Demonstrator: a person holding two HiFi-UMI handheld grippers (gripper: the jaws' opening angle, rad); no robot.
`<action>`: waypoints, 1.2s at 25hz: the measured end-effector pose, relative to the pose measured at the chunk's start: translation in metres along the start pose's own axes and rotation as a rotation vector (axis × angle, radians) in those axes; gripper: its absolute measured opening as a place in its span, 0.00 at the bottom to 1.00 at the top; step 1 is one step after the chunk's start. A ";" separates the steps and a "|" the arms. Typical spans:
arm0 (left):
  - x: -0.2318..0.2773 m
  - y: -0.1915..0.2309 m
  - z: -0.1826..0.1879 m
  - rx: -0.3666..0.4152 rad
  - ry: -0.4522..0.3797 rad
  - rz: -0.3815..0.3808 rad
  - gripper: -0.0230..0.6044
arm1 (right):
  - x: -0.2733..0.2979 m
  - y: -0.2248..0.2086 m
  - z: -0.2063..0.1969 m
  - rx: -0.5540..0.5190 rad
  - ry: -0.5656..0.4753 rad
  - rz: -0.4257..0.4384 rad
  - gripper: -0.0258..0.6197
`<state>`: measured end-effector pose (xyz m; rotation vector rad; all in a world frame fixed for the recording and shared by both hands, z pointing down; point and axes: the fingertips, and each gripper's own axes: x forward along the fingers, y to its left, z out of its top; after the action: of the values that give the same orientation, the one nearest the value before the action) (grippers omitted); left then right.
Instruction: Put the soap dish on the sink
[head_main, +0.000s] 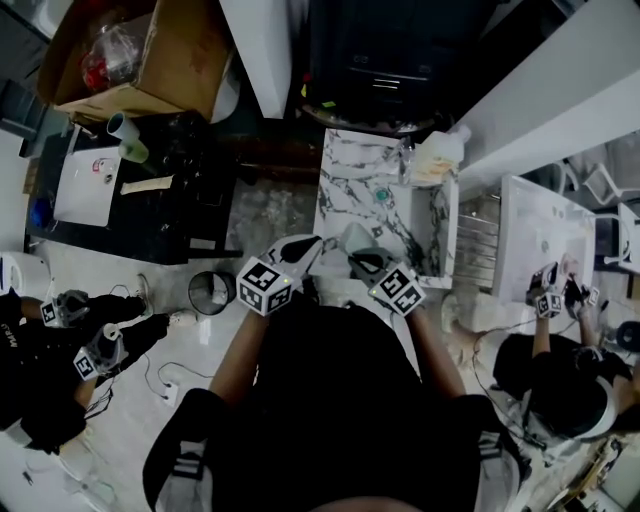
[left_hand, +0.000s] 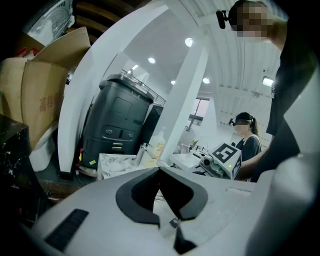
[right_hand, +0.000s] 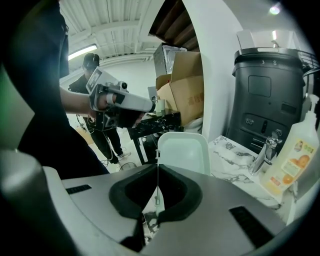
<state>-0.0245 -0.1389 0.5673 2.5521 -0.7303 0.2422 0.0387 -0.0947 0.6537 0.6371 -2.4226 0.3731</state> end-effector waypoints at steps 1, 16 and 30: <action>0.000 0.002 0.000 0.000 0.002 -0.003 0.03 | 0.002 -0.001 0.001 0.002 0.001 -0.002 0.04; -0.011 0.045 0.009 0.022 0.005 -0.026 0.03 | 0.037 -0.011 0.025 0.017 -0.013 -0.034 0.04; -0.023 0.072 0.005 0.029 0.009 -0.065 0.03 | 0.064 -0.007 0.031 0.026 0.002 -0.080 0.04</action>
<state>-0.0825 -0.1850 0.5849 2.5952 -0.6431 0.2446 -0.0175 -0.1361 0.6695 0.7421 -2.3853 0.3726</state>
